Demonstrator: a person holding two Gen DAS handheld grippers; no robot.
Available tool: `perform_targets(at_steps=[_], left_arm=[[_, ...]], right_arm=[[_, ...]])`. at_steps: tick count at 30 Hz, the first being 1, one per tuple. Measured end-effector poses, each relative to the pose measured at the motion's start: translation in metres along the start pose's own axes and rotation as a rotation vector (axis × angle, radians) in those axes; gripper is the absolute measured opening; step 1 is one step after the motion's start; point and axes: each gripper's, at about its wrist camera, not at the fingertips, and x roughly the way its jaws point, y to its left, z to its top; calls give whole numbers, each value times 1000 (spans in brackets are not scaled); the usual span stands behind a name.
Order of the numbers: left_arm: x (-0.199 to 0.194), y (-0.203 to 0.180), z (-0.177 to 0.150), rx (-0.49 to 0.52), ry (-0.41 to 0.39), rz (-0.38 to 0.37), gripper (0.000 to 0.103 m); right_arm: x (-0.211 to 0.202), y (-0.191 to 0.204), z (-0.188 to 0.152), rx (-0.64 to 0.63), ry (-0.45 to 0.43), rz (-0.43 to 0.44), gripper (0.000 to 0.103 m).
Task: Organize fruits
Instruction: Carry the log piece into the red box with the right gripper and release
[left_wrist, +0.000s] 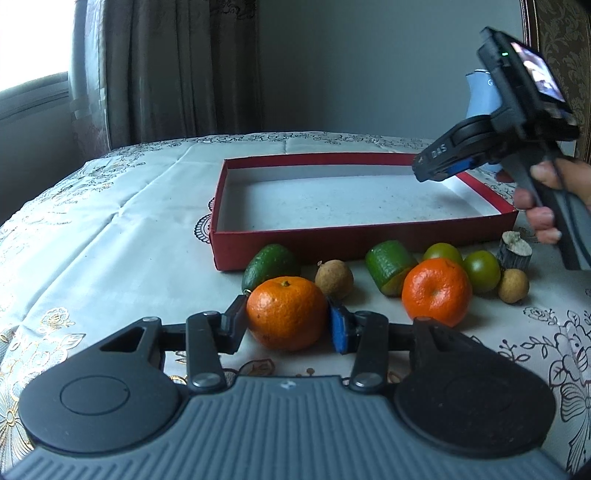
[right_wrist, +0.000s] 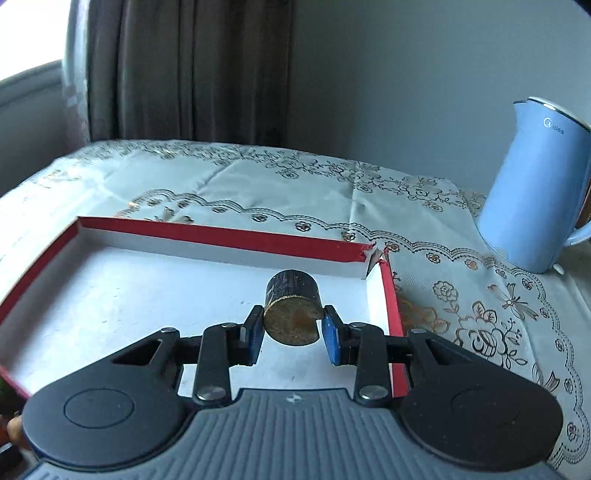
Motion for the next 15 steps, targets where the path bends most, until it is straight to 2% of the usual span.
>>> perform_targets(at_steps=[5,13,14,15], left_arm=[[1,1,0,4,0,2,42],[1,0,0,8,1,5,43],[1,0,0,8,1,5,43],[2,0,0,9,1,5,43]], right_arm=[[22,-5,5,14,65,-18,33],[25,-14,0,54,87,12,33],[24,-16,0,61,88,17,34],[21,-18,-1,70,83,26,40]])
